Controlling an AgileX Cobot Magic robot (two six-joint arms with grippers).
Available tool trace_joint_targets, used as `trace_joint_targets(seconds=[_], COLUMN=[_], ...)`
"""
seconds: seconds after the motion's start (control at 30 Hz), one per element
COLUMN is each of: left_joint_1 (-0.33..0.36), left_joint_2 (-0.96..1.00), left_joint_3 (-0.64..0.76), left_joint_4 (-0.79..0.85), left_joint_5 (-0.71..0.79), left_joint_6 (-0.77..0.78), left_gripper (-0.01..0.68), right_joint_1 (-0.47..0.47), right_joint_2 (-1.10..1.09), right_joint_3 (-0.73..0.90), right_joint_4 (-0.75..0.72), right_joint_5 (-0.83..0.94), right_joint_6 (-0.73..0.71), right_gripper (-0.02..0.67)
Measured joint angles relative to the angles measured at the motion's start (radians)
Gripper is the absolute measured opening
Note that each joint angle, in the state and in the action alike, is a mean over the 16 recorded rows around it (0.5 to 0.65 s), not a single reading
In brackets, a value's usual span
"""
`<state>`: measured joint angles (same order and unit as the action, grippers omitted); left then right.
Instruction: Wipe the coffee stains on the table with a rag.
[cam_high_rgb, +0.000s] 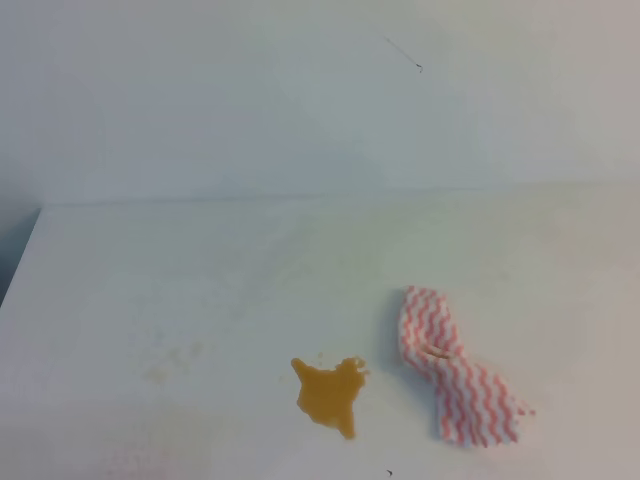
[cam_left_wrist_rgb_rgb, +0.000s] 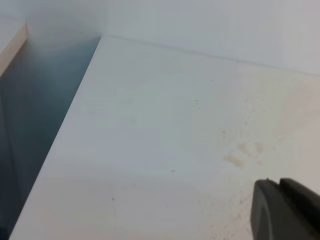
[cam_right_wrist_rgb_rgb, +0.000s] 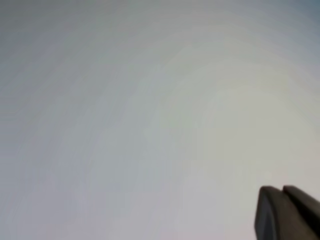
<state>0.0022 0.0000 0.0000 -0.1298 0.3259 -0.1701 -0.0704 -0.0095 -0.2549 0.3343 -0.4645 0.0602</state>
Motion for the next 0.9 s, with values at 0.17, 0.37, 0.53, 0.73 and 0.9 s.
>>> trace_joint_targets(seconds=[0.17,0.37,0.53,0.73,0.9], left_joint_1=[0.000,0.000,0.000,0.000,0.000], left_joint_2=[0.000,0.000,0.000,0.000,0.000], left_joint_3=[0.000,0.000,0.000,0.000,0.000], left_joint_4=[0.000,0.000,0.000,0.000,0.000], left_joint_5=[0.000,0.000,0.000,0.000,0.000], left_joint_6=[-0.001,-0.001,-0.001,0.000,0.001], left_gripper=[-0.001,-0.001,-0.001,-0.001,-0.001], right_joint_1=[0.000,0.000,0.000,0.000,0.000], right_joint_2=[0.053,0.177,0.315,0.481,0.614], right_joint_3=[-0.174,-0.352,-0.465,-0.538,-0.561], right_joint_4=[-0.285,-0.422,-0.446,-0.410,-0.315], right_joint_5=[0.111,0.317,0.520,0.744,0.895], right_joint_6=[0.005,-0.054,-0.111,-0.133,-0.125], right_gripper=[-0.004,-0.004,-0.004,-0.004,-0.004])
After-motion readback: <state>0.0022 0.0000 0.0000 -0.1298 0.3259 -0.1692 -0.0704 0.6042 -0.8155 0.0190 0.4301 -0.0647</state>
